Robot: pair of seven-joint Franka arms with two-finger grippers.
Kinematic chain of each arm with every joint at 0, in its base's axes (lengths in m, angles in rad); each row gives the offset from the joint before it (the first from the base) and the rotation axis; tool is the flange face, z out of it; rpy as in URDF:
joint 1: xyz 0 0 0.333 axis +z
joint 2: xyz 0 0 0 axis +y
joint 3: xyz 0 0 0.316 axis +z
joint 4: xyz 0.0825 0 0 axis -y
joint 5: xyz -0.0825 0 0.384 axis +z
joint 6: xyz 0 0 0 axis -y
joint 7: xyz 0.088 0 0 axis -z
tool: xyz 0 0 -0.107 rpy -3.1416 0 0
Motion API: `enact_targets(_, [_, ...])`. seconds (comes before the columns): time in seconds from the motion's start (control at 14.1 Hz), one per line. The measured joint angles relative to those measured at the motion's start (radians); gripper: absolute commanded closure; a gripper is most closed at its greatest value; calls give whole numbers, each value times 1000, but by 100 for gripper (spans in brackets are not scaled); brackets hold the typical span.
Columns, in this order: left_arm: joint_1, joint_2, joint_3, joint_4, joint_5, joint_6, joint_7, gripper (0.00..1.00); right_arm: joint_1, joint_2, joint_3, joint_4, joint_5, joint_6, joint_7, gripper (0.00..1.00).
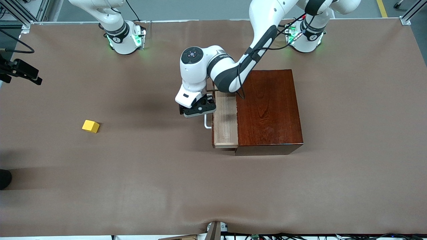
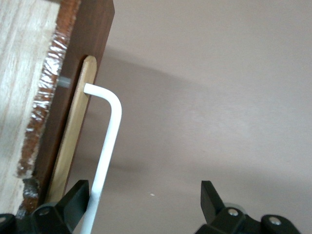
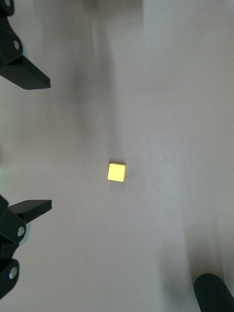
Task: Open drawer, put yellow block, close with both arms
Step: 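Pull the drawer open by its handle with the left gripper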
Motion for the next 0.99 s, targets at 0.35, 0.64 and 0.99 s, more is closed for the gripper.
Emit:
enact_targets(0.35, [-12, 13, 3, 4, 0, 69, -42, 0, -29, 47, -2, 0, -1, 11, 0, 0])
enact_targets(0.64, [-19, 17, 5, 8, 0, 87, -51, 0, -67, 104, -3, -1, 0, 38, 0, 0])
enact_targets(0.99, [-22, 17, 4, 22, 0, 120, -73, 0, -73, 175, -3, -3, 0, 62, -1, 0])
